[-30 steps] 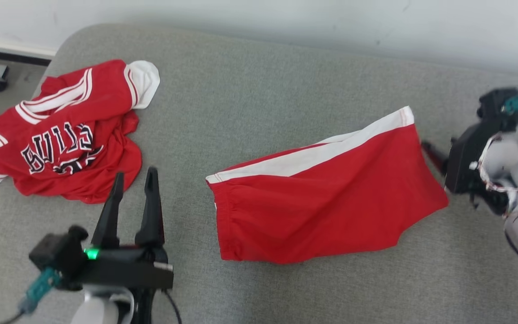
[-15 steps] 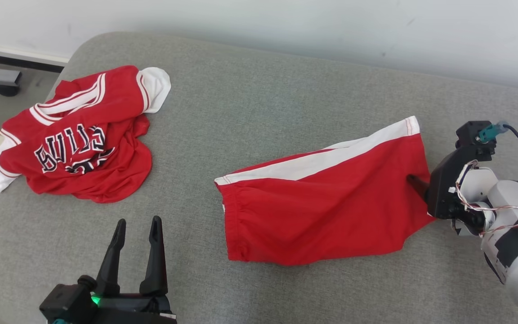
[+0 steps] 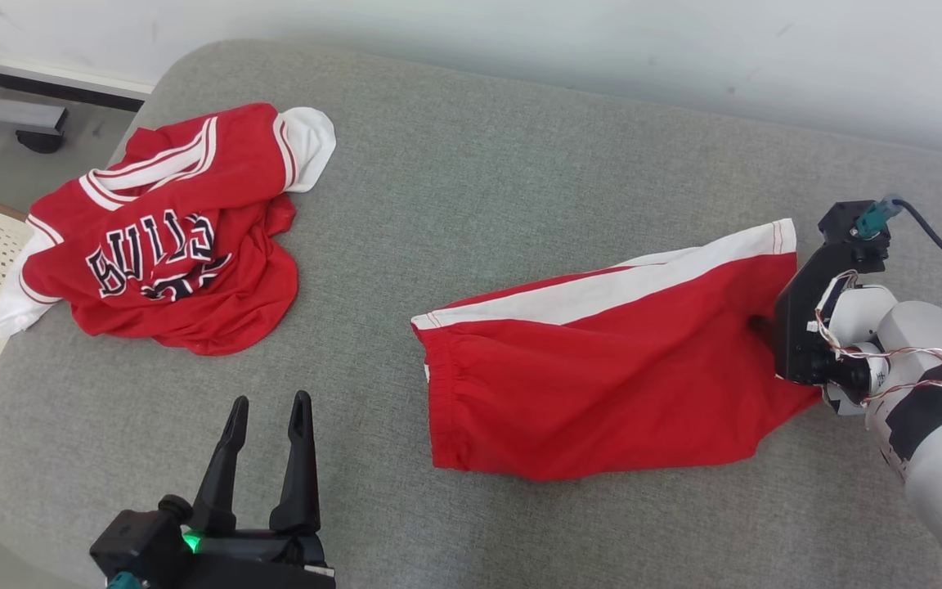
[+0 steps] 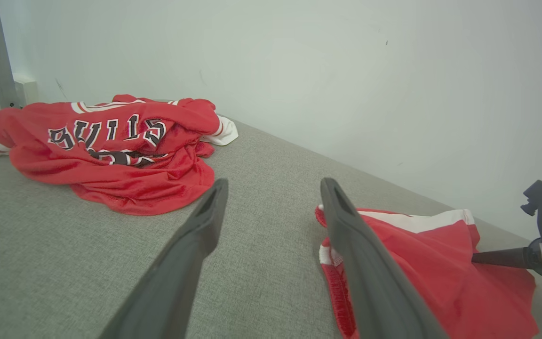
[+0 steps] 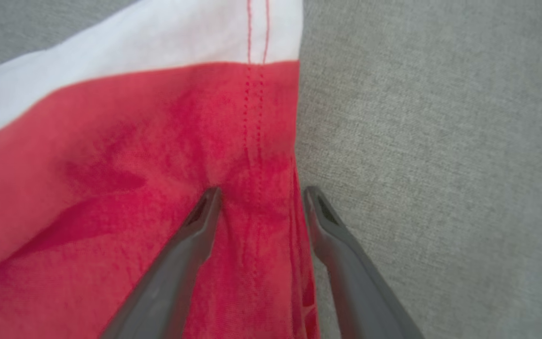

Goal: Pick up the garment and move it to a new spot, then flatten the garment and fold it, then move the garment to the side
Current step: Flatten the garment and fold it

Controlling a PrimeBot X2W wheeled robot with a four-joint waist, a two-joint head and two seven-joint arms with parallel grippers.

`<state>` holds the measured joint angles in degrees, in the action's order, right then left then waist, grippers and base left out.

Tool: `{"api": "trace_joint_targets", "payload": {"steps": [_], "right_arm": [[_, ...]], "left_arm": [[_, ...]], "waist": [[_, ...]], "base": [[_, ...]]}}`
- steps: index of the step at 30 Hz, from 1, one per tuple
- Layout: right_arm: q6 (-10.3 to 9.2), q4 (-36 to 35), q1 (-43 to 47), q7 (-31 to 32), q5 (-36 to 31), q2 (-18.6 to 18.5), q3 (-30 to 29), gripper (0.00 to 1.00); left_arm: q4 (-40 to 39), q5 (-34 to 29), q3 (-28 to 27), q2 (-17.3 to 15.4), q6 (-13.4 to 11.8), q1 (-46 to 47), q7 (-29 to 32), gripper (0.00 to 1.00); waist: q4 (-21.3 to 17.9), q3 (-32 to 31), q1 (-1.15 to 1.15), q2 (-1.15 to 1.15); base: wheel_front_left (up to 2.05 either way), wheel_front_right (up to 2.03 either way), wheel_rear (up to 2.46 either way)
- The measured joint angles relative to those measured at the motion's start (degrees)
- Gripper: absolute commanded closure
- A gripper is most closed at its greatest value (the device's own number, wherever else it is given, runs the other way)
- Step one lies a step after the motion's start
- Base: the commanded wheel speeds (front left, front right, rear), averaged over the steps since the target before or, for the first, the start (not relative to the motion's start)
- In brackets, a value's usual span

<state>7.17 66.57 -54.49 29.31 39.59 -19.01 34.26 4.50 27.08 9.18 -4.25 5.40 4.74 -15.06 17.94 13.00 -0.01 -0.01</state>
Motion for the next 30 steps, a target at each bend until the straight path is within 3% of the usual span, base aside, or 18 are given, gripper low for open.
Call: {"api": "trace_joint_targets", "payload": {"steps": [1,2,13,30], "right_arm": [[0.00,0.05,-0.04,0.12,-0.40,0.00,0.09,0.98],[0.01,0.09,-0.06,0.18,-0.82,0.00,0.20,1.00],[0.47,0.88,0.73,-3.60,-4.04,-0.24,-1.91,1.00],[0.41,5.68,4.84,-16.47,-8.80,-5.63,-11.96,1.00]], "left_arm": [[0.07,0.00,-0.01,0.11,0.01,0.00,0.00,0.00],[0.18,0.00,-0.05,0.15,0.08,-0.01,0.00,0.00],[1.09,-0.01,-0.03,0.38,0.23,-0.12,0.00,0.00],[1.38,0.26,-0.10,-0.23,0.11,-2.44,0.29,0.00]], "waist": [[0.06,-0.03,0.00,0.00],[0.08,-0.09,0.00,0.00],[-1.45,-1.25,0.02,0.01],[-6.15,-5.52,0.02,0.02]], "base": [[0.00,0.00,0.00],[0.00,0.00,0.00],[0.00,0.00,0.00],[0.00,0.00,0.00]]}}
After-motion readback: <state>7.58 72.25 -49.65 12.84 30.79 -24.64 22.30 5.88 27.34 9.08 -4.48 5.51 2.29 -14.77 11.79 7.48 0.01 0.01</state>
